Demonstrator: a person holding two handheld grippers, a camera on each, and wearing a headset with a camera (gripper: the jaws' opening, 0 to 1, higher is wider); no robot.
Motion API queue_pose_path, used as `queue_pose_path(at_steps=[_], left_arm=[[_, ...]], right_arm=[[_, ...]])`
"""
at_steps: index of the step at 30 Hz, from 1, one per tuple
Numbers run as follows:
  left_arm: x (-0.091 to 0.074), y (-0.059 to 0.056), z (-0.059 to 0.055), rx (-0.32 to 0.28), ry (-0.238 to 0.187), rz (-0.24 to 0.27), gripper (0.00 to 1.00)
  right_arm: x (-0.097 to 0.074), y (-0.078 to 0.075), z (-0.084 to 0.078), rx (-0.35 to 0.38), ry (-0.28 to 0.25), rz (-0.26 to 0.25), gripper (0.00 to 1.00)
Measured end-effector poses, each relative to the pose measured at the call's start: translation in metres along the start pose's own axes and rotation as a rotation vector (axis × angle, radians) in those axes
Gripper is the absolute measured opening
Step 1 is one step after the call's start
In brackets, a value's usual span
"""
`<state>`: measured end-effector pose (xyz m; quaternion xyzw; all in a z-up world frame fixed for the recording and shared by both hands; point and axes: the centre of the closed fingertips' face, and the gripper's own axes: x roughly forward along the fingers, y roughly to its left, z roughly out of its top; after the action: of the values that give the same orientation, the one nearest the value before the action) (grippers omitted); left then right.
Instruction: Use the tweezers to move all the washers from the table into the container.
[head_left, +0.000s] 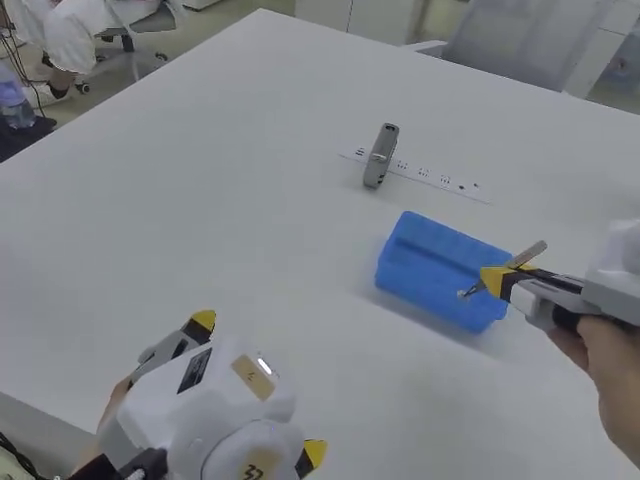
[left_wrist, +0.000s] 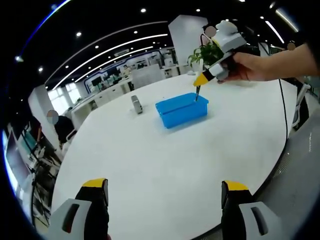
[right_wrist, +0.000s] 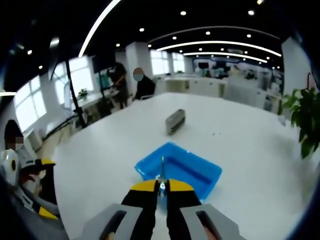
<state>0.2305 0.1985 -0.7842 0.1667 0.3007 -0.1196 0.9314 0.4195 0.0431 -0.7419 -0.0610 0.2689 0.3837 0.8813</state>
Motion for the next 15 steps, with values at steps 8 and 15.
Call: queue_pose_path(at_steps=[8, 15], left_arm=[[0.001, -0.001, -0.001, 0.000, 0.008, -0.006, 0.96], [0.001, -0.002, -0.003, 0.001, 0.019, -0.007, 0.96]], right_arm=[[0.022, -0.022, -0.001, 0.013, 0.008, -0.042, 0.03], [0.043, -0.039, -0.020, 0.008, 0.073, -0.062, 0.03]])
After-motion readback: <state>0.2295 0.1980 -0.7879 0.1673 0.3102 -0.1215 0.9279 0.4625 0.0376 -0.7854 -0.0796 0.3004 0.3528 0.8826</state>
